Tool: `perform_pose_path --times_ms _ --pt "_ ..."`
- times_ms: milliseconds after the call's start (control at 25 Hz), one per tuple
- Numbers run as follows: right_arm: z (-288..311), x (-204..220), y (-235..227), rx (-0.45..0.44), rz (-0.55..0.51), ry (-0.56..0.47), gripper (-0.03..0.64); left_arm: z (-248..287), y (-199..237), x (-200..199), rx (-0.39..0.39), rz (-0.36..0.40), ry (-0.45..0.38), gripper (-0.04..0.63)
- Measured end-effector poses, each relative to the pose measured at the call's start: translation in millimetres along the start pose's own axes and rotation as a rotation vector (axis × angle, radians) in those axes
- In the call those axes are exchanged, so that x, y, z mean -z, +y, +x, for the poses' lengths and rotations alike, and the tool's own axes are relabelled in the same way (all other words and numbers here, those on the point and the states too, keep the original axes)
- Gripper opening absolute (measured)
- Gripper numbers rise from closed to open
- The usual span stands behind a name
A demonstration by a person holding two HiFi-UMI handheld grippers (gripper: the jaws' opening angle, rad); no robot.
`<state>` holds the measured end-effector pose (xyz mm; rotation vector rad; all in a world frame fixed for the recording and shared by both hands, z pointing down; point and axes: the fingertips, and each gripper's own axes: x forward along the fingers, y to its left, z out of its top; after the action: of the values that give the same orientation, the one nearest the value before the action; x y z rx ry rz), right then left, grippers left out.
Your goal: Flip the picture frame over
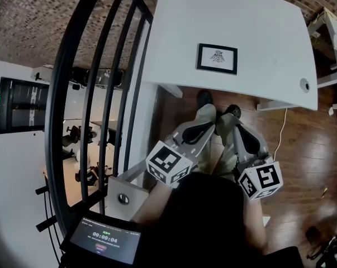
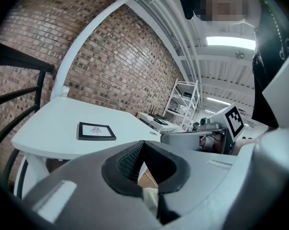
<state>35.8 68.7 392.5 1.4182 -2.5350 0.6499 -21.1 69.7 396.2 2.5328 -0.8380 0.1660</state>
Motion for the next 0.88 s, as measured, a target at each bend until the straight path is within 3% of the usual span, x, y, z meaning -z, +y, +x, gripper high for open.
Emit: perform_pose_path --times_ms 880 --pt "46.6 14.0 -50.0 0.024 0.000 0.053 -0.009 37.1 48.3 15.6 0.001 -0.031 0.042 0.012"
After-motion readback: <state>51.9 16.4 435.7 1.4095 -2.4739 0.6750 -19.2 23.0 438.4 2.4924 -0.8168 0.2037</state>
